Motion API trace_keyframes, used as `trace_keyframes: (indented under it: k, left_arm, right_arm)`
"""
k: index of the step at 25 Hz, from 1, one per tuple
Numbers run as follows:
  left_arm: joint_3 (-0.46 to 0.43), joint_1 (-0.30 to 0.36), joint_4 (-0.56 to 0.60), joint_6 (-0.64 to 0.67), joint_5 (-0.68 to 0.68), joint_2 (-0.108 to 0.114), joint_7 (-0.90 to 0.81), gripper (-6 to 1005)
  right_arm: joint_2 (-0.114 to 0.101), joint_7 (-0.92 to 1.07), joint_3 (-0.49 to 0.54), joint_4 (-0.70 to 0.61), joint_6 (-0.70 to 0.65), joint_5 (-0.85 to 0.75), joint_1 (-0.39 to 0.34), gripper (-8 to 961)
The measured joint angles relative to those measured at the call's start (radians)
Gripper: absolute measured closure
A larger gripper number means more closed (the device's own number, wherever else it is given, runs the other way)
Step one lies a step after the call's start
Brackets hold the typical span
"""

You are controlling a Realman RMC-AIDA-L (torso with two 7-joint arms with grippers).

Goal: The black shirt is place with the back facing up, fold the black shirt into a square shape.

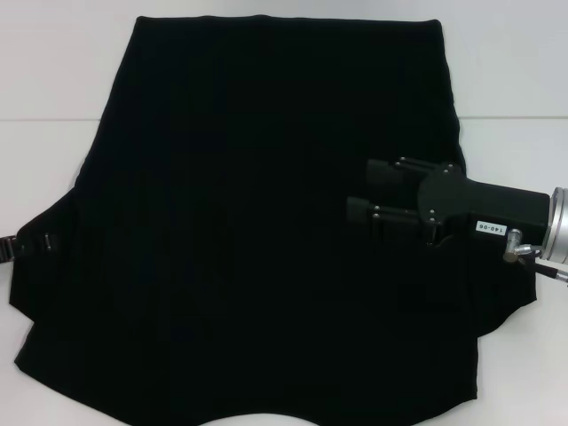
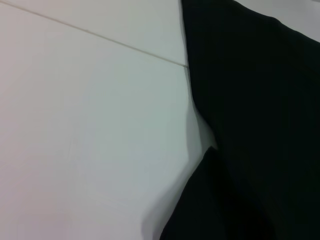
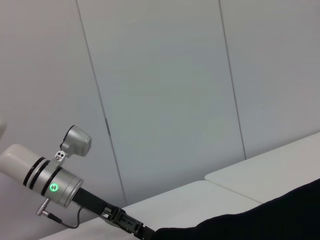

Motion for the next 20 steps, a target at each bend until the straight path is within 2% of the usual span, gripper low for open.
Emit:
trace_keyframes:
  k: [20]
  left_arm:
    - [0.002, -0.021, 0.001, 0.077, 0.008, 0.009, 0.007, 95]
  right_arm:
    - [-0.002, 0.0, 0.001, -0.007, 0.001, 0.001, 0.0, 162]
